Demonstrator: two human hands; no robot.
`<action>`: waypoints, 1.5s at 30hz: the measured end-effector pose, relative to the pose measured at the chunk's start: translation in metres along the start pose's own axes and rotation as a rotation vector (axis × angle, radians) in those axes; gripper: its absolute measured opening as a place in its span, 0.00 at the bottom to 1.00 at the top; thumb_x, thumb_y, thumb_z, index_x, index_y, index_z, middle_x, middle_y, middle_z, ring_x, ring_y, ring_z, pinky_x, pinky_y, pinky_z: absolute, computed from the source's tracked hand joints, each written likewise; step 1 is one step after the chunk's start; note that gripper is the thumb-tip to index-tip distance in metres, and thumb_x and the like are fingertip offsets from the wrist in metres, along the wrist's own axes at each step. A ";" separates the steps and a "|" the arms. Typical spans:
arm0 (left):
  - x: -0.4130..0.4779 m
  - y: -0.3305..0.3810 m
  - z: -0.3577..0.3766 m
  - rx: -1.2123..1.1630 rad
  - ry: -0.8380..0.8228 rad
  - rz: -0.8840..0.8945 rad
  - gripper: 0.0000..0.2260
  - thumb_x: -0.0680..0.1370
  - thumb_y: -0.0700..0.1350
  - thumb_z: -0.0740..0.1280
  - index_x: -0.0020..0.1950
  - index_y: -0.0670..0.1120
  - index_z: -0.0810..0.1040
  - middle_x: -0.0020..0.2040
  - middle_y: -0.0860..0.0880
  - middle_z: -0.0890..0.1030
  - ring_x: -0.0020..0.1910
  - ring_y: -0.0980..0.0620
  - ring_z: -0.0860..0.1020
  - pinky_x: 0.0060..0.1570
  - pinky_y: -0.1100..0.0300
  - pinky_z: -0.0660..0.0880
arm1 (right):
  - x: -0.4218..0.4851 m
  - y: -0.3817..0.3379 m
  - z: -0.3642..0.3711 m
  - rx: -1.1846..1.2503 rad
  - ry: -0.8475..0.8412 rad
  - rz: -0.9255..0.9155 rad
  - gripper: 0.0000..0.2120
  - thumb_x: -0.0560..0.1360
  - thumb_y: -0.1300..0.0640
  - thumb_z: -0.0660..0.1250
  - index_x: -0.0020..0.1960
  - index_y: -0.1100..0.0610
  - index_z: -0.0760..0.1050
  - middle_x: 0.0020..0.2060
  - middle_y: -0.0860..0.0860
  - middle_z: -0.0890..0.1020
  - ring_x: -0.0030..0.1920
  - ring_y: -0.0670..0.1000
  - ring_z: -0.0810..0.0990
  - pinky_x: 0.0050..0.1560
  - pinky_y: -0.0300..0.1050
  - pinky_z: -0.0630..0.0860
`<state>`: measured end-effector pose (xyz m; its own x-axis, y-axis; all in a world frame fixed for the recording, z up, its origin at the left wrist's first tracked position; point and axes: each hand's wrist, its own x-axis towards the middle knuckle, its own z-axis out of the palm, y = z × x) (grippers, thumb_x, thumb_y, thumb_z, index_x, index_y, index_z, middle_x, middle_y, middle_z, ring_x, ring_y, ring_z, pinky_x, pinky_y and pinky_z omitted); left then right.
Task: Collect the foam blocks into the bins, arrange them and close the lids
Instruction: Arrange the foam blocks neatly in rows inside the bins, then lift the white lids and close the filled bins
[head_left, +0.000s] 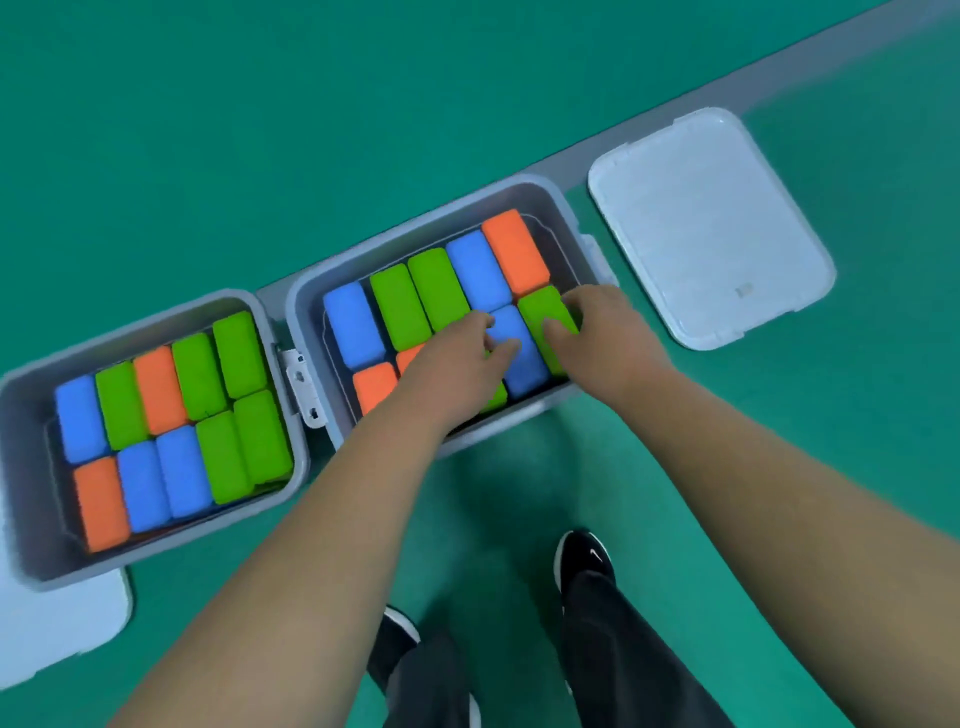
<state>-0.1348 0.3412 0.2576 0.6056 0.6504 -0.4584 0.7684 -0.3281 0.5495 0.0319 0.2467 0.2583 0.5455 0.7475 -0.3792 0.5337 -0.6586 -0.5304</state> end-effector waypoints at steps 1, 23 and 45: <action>0.001 0.019 -0.005 0.003 -0.014 0.000 0.25 0.83 0.60 0.64 0.74 0.46 0.72 0.61 0.51 0.82 0.59 0.48 0.79 0.51 0.57 0.70 | -0.004 0.005 -0.015 0.009 -0.008 0.014 0.20 0.78 0.48 0.67 0.65 0.58 0.77 0.61 0.58 0.77 0.61 0.59 0.77 0.62 0.49 0.72; 0.113 0.189 0.105 0.234 -0.338 0.114 0.13 0.83 0.53 0.62 0.63 0.49 0.79 0.58 0.49 0.83 0.58 0.47 0.79 0.57 0.55 0.75 | 0.033 0.231 -0.132 -0.133 -0.121 0.236 0.14 0.80 0.50 0.60 0.57 0.55 0.79 0.57 0.54 0.76 0.54 0.57 0.78 0.54 0.51 0.77; 0.310 0.225 0.446 0.203 -0.321 -0.076 0.17 0.79 0.43 0.64 0.69 0.46 0.74 0.61 0.49 0.78 0.55 0.48 0.75 0.47 0.57 0.72 | 0.167 0.532 -0.040 -0.197 -0.283 0.280 0.25 0.80 0.54 0.61 0.76 0.58 0.63 0.71 0.56 0.66 0.57 0.61 0.78 0.48 0.50 0.71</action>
<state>0.3182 0.1633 -0.0719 0.5549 0.4409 -0.7055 0.8192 -0.4372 0.3711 0.4326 0.0176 -0.0567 0.5029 0.5140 -0.6950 0.5186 -0.8226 -0.2331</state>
